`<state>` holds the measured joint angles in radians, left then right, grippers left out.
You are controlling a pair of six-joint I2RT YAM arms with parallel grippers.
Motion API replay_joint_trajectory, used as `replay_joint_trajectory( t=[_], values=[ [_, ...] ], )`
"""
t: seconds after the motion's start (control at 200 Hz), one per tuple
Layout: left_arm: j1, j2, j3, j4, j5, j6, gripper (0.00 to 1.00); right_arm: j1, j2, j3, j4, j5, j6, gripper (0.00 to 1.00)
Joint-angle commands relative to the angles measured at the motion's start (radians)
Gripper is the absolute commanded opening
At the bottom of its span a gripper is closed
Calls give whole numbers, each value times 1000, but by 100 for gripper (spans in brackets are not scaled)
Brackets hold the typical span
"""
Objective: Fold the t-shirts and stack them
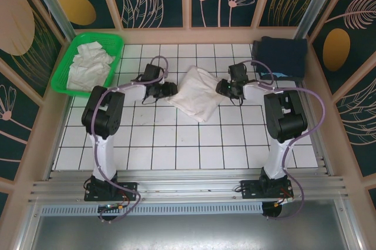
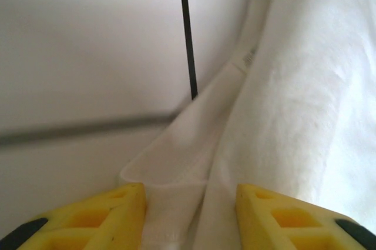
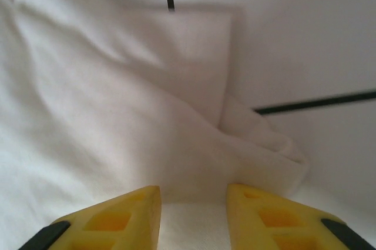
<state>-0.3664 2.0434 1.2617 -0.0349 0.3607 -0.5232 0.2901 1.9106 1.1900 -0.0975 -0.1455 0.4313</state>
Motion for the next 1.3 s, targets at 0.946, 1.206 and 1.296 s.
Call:
replay_joint_trajectory(
  t=[0.946, 1.206, 1.296],
  values=[
    [-164, -70, 17, -39, -140, -125, 54, 97, -55, 23, 5, -79, 20, 54],
    [-154, 70, 118, -51, -87, -81, 49, 74, -77, -133, 32, -44, 31, 54],
    [-136, 50, 68, -42, -86, -81, 30, 41, -44, -135, 23, -15, 12, 54]
  ],
)
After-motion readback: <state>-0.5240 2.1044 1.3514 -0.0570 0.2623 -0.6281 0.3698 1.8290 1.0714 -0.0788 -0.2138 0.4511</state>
